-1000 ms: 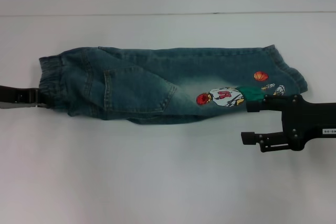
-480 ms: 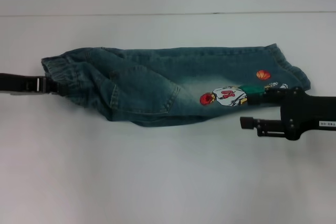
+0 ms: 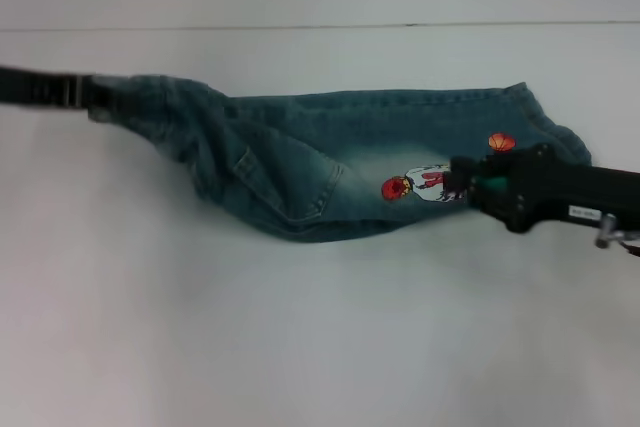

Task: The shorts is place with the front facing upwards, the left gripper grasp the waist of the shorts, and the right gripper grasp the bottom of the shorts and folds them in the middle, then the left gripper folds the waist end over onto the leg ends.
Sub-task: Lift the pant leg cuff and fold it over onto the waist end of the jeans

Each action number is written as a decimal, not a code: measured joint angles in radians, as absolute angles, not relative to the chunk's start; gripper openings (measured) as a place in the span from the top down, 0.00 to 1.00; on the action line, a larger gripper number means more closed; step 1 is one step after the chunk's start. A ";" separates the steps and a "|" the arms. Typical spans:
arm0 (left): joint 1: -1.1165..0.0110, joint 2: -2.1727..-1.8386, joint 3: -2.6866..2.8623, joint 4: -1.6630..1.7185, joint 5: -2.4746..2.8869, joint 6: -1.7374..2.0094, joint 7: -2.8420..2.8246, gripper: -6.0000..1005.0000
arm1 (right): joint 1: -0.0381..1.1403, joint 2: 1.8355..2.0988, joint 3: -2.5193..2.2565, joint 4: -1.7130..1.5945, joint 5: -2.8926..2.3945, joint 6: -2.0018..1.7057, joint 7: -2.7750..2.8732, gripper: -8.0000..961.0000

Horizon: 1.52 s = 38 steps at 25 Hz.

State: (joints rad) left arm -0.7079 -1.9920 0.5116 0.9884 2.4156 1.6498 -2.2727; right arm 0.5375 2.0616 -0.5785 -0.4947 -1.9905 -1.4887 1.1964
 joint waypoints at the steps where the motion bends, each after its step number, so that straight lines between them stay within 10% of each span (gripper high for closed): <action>1: -0.714 -1.987 0.511 0.996 2.398 1.663 -2.273 0.93 | 0.536 2.068 -0.578 -0.479 -1.957 -1.462 1.176 0.49; 10: -0.805 -1.962 0.523 0.996 2.275 1.725 -2.275 0.93 | 0.563 2.096 -0.571 -0.180 -1.550 -1.210 0.892 0.99; 38: -0.953 -1.960 0.576 0.994 2.151 1.789 -2.275 0.93 | 0.851 2.121 -0.333 0.325 -1.717 -0.941 0.556 0.95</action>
